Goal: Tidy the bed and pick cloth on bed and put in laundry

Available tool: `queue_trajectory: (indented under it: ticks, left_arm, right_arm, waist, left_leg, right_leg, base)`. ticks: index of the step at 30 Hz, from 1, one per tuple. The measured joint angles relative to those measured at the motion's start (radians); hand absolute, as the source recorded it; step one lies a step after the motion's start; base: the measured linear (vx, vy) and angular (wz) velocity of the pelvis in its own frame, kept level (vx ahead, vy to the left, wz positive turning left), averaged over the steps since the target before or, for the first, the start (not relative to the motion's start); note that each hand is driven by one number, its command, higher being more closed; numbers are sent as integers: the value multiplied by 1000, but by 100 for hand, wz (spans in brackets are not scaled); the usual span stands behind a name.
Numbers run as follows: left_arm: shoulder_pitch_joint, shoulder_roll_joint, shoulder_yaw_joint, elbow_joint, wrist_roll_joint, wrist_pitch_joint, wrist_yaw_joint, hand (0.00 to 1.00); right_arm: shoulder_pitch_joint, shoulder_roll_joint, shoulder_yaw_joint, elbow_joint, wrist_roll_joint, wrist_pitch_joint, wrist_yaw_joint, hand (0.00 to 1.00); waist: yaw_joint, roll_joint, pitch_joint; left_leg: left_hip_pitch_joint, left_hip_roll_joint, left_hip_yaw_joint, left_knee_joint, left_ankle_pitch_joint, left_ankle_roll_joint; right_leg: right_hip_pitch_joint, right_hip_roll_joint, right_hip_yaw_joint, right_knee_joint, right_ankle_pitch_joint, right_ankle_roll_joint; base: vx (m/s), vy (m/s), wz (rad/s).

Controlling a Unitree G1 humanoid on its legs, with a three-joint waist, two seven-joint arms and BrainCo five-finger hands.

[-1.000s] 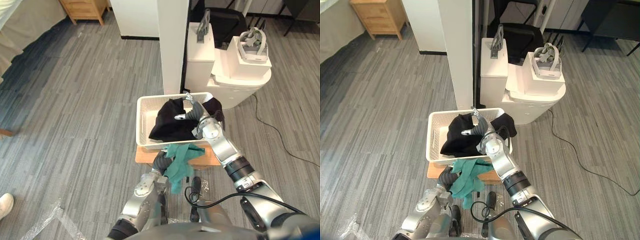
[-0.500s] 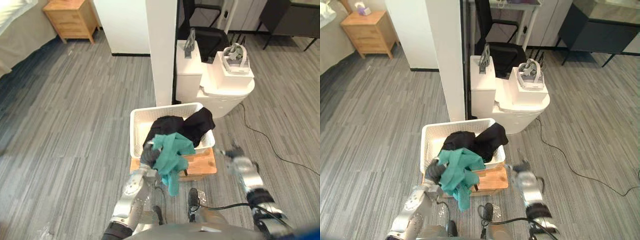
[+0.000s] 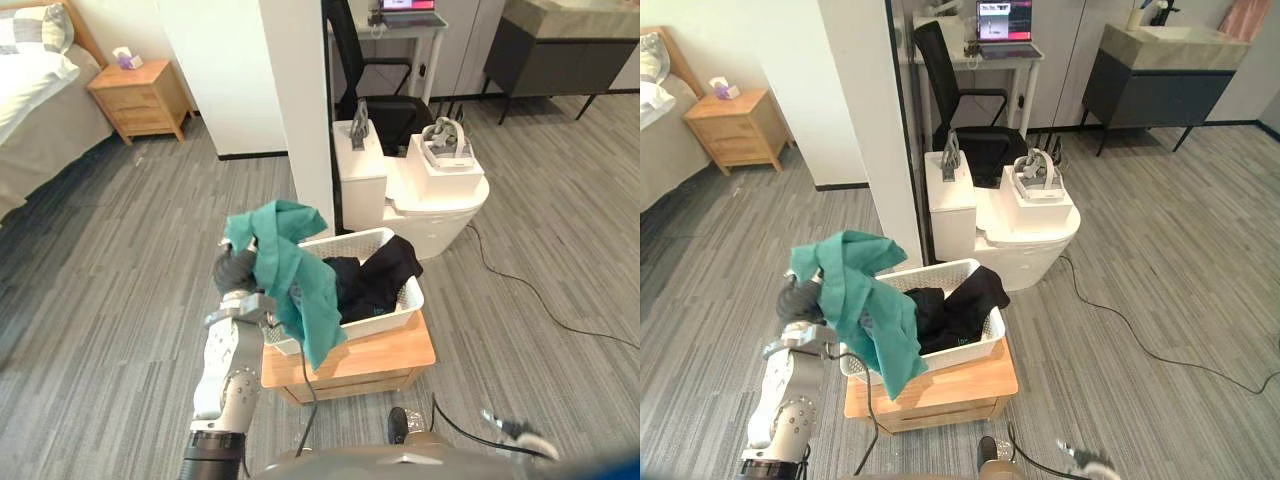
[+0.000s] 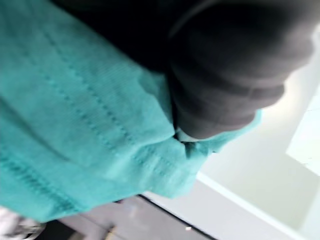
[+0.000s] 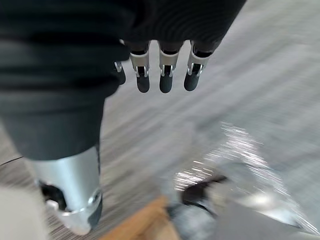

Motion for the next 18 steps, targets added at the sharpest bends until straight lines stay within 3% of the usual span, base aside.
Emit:
queue_trajectory:
  ticks: [3,8,13,18]
  left_arm:
    - [-42,5,1,0,19,19,48,100]
    - [-149,46,13,12,116,98,69,100]
    - [-246,85,50,154,202,118,30,100]
    - [-280,70,19,323,312,149,-20,100]
  right_arm:
    - [63,39,-20,1,7,17,50,0]
    - [96,77,-22,-6,13,13,101,0]
    - [105,102,5,-32,39,-8,129,0]
    - [109,105,11,-34,38,-30,130,0]
  waist:
    - [-2,-13,-31]
    - [-7,-30,-69]
    - [-22,-16,-91]
    - [-34,-14,-91]
  left_leg:
    - [15,11,33,4,-19,4]
    - [31,28,109,5,-29,-4]
    - [48,43,177,10,-38,-31]
    - [53,54,214,26,-46,-44]
  right_leg:
    - [12,4,0,0,-3,-2]
    - [20,6,5,0,-8,-3]
    - [20,20,36,0,-13,-10]
    - [17,31,52,0,-14,-11]
  base:
    - [24,13,-6]
    - [6,8,-3]
    - [35,14,-19]
    - [23,-9,-15]
